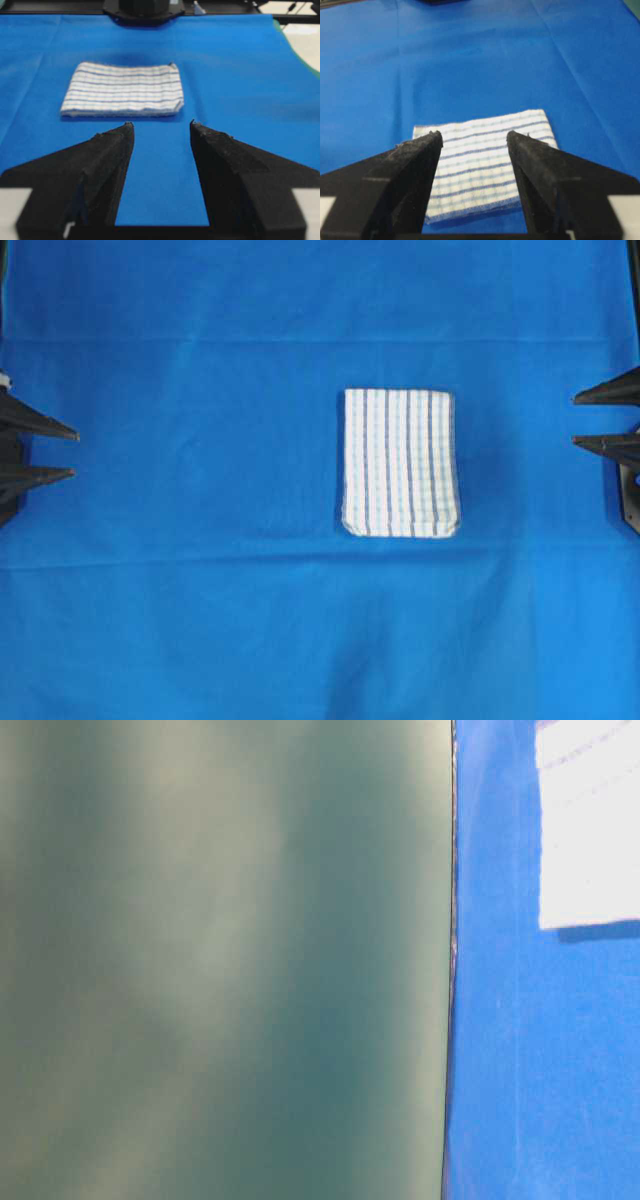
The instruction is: Fold a vertical towel.
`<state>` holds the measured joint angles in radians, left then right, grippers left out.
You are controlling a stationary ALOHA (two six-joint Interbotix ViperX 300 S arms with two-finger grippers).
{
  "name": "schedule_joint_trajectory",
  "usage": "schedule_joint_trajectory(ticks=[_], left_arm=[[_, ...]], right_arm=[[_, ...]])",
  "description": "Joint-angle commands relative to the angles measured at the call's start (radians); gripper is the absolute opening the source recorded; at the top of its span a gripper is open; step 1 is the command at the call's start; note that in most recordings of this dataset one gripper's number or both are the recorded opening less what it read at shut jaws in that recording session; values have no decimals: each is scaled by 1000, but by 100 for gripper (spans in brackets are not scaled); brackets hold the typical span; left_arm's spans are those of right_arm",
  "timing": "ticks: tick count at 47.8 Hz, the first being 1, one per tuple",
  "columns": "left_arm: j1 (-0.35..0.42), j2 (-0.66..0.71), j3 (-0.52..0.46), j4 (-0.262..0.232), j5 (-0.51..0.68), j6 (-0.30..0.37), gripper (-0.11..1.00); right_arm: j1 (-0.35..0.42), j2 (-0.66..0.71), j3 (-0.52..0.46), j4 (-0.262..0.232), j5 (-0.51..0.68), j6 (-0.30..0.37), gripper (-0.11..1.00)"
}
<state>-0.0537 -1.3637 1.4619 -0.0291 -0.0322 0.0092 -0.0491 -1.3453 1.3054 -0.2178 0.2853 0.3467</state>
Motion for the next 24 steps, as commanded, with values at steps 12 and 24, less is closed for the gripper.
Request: schedule_joint_trajectory(ticks=[12, 24], left_arm=[[6, 14, -11, 0, -3, -2, 47], [6, 12, -12, 0, 2, -2, 47]], right_arm=[[0, 25, -6, 3, -15, 2, 60], [0, 32, -2, 6, -25, 2, 60]])
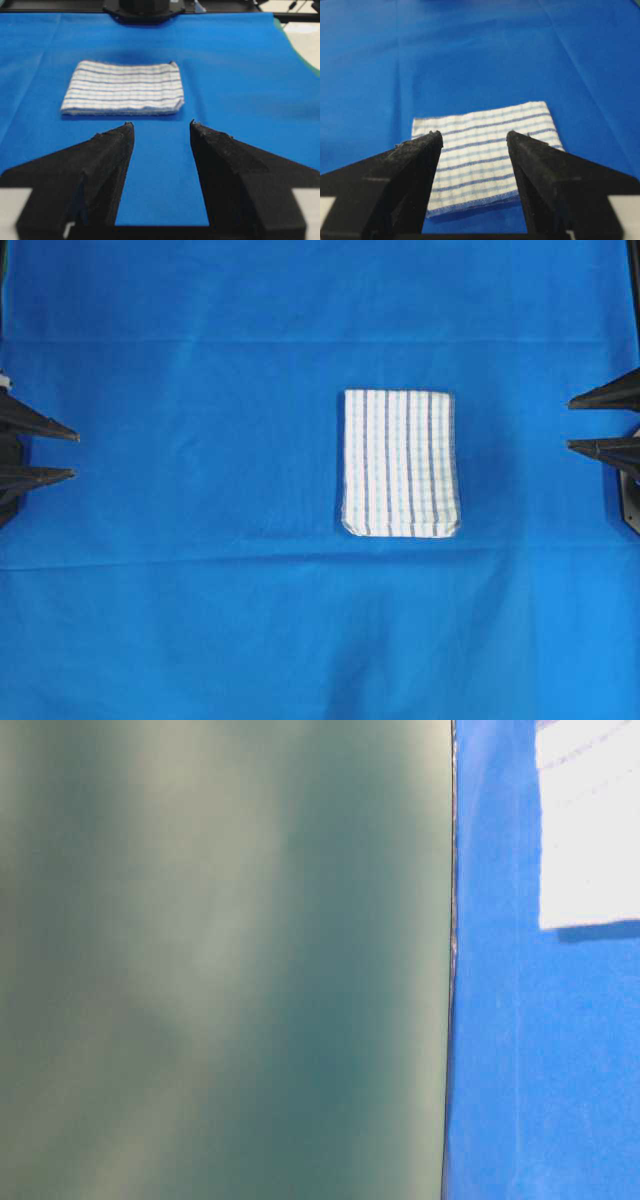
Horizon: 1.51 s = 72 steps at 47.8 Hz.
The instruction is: Fold a vertical towel.
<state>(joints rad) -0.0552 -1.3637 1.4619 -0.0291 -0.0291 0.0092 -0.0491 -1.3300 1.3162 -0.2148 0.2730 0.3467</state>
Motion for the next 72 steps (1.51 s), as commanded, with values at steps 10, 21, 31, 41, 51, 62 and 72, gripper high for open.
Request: schedule_joint_trajectory(ticks=[10, 21, 31, 41, 51, 62, 72], left_arm=[[8, 11, -14, 0, 0, -2, 47], [8, 9, -15, 0, 0, -2, 47], [8, 8, -15, 0, 0, -2, 47], [8, 8, -15, 0, 2, -2, 47], [8, 8, -17, 0, 0, -2, 47], [8, 8, -15, 0, 0, -2, 47], [8, 6, -15, 0, 0, 0, 47]], right_arm=[[0, 21, -9, 2, -11, 2, 60], [0, 34, -2, 3, -18, 2, 60], [0, 35, 0, 3, -20, 2, 60], [0, 35, -2, 2, -20, 0, 60], [0, 35, -2, 2, -20, 0, 60], [0, 35, 0, 2, -20, 0, 60], [0, 35, 0, 0, -20, 0, 60]])
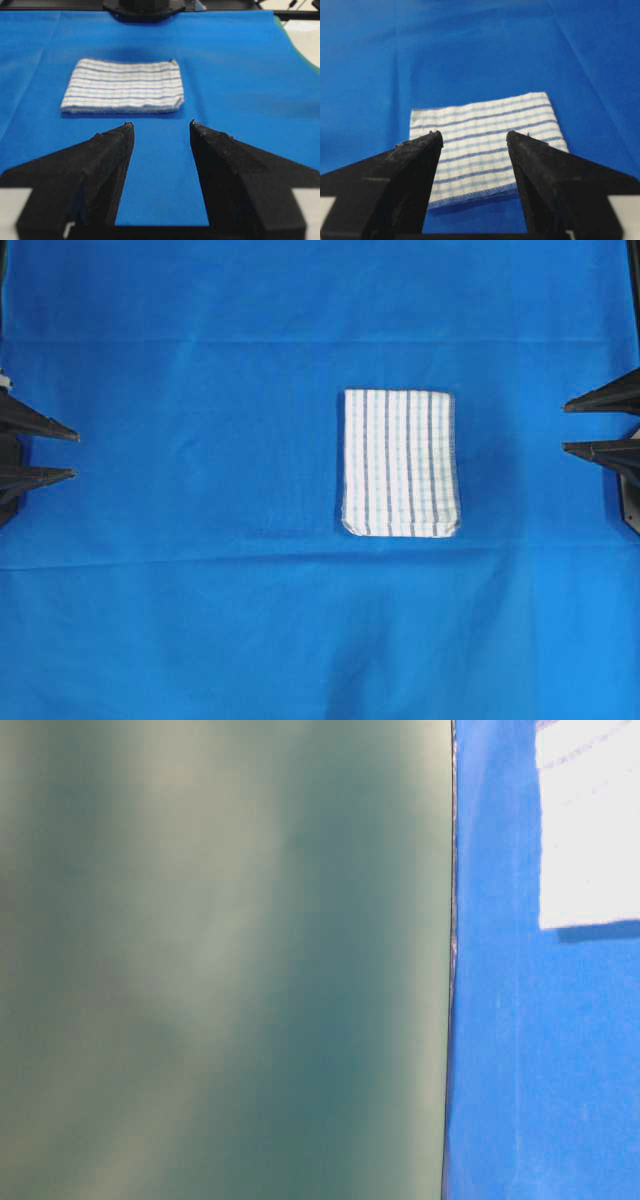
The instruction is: Fold a vertical towel.
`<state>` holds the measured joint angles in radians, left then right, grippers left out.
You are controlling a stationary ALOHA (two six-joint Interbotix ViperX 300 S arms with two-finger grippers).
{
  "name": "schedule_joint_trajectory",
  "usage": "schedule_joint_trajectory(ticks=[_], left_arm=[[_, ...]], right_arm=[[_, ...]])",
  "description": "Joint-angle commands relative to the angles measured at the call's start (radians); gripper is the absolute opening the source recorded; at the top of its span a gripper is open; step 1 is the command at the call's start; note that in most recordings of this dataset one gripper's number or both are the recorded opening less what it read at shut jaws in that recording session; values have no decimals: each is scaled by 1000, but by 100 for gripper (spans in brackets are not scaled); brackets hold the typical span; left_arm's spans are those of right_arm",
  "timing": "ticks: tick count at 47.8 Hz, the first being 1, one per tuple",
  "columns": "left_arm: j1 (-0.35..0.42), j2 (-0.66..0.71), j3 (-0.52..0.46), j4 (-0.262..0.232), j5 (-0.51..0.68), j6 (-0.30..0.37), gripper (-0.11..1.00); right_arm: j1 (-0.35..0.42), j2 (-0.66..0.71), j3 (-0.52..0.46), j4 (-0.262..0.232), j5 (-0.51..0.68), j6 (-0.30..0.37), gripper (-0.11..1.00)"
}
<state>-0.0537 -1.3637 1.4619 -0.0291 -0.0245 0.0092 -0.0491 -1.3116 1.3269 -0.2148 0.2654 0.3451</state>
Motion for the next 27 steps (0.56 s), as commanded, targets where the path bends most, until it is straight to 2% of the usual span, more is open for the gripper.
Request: schedule_joint_trajectory(ticks=[1, 27], left_arm=[[6, 6, -17, 0, -5, 0, 47], [6, 6, -18, 0, -5, 0, 47]], right_arm=[[0, 18, -11, 0, -12, 2, 60], [0, 21, -9, 0, -12, 2, 60]])
